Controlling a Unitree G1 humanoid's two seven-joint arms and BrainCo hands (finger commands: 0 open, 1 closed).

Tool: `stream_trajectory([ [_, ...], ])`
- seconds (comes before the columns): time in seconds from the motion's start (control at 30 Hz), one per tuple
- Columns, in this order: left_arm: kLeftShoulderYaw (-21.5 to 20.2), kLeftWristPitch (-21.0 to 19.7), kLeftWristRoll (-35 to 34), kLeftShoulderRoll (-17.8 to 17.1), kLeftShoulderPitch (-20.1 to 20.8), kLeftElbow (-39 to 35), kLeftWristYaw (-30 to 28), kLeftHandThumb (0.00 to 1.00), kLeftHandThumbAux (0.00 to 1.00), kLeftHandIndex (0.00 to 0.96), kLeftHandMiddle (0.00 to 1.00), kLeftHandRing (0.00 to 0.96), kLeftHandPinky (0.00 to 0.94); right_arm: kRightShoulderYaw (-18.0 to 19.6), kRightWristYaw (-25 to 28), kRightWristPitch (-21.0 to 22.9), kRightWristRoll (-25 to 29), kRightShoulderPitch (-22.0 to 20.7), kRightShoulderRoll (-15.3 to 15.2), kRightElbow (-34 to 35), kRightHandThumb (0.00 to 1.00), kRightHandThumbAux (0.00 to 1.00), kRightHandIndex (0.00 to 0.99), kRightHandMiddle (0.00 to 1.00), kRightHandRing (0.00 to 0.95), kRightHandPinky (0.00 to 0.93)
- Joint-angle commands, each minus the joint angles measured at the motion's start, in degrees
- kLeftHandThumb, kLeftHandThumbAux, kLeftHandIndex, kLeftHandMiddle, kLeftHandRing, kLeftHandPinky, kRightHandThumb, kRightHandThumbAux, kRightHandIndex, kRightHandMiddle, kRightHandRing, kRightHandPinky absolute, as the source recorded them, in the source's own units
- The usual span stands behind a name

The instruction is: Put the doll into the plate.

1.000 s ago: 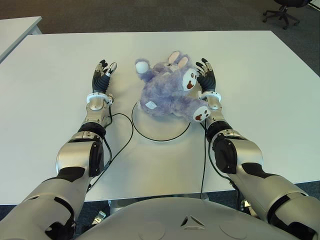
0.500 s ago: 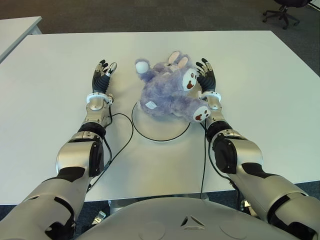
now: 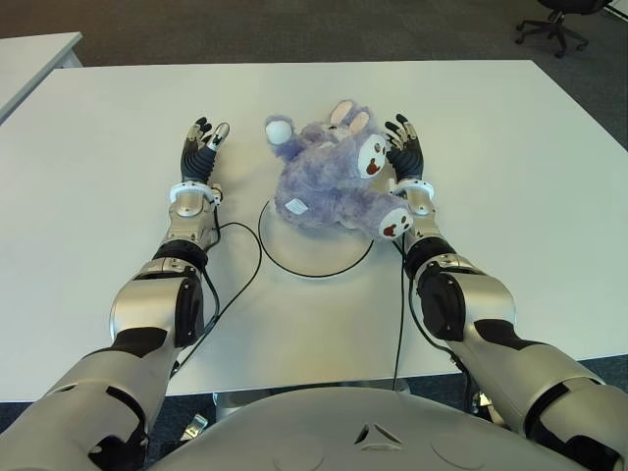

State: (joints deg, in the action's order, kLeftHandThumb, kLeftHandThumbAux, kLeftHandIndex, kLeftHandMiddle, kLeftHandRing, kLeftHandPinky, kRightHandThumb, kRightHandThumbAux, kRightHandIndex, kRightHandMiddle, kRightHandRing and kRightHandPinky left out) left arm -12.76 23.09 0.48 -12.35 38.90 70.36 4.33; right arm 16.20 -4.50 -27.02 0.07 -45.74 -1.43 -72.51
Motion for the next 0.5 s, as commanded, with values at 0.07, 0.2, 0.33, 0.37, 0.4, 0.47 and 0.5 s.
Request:
stream_trajectory([
  [0.07,-0.16,-3.30,-0.63,2.03,-4.88,3.79,-0.68,0.000,0.410,0.000,0.100,0.101,0.118,0.32,-0.19,3.98,0.18,7.55,1.43,-4.70,0.350,0.763,0.077,0.161,0.173,0.207],
  [0.2,-0.40,-3.53,-0.87,2.10,-4.94,3.92,-0.76,0.000,0.418,0.000,0.103,0.110,0.123,0.30,-0.13,3.98,0.17,7.57,1.40,-4.70,0.350,0.761,0.078,0.164,0.175,0.211],
  [0.33,-0.69,-3.64,-1.12,2.23,-4.96,3.93,-0.94,0.000,0.419,0.000,0.104,0.115,0.130,0.31,-0.04,3.93,0.17,7.61,1.35,-4.69,0.347,0.768,0.079,0.168,0.179,0.211],
  [0.37,-0.79,-3.63,-1.21,2.28,-4.97,3.93,-0.99,0.000,0.419,0.000,0.104,0.115,0.129,0.33,-0.01,3.90,0.19,7.62,1.34,-4.69,0.347,0.768,0.079,0.168,0.179,0.210],
  [0.4,-0.86,-3.62,-1.25,2.30,-4.98,3.94,-1.02,0.000,0.420,0.000,0.107,0.118,0.126,0.34,0.00,3.88,0.21,7.62,1.34,-4.69,0.348,0.772,0.079,0.169,0.178,0.206],
  [0.47,-0.99,-3.61,-1.36,2.34,-4.99,3.97,-1.04,0.000,0.420,0.000,0.110,0.121,0.126,0.38,0.04,3.87,0.25,7.61,1.34,-4.69,0.349,0.773,0.080,0.167,0.174,0.199],
  [0.5,-0.99,-3.58,-1.40,2.35,-5.02,3.97,-1.04,0.000,0.420,0.000,0.111,0.121,0.127,0.39,0.06,3.85,0.26,7.63,1.35,-4.69,0.349,0.774,0.080,0.167,0.173,0.197],
])
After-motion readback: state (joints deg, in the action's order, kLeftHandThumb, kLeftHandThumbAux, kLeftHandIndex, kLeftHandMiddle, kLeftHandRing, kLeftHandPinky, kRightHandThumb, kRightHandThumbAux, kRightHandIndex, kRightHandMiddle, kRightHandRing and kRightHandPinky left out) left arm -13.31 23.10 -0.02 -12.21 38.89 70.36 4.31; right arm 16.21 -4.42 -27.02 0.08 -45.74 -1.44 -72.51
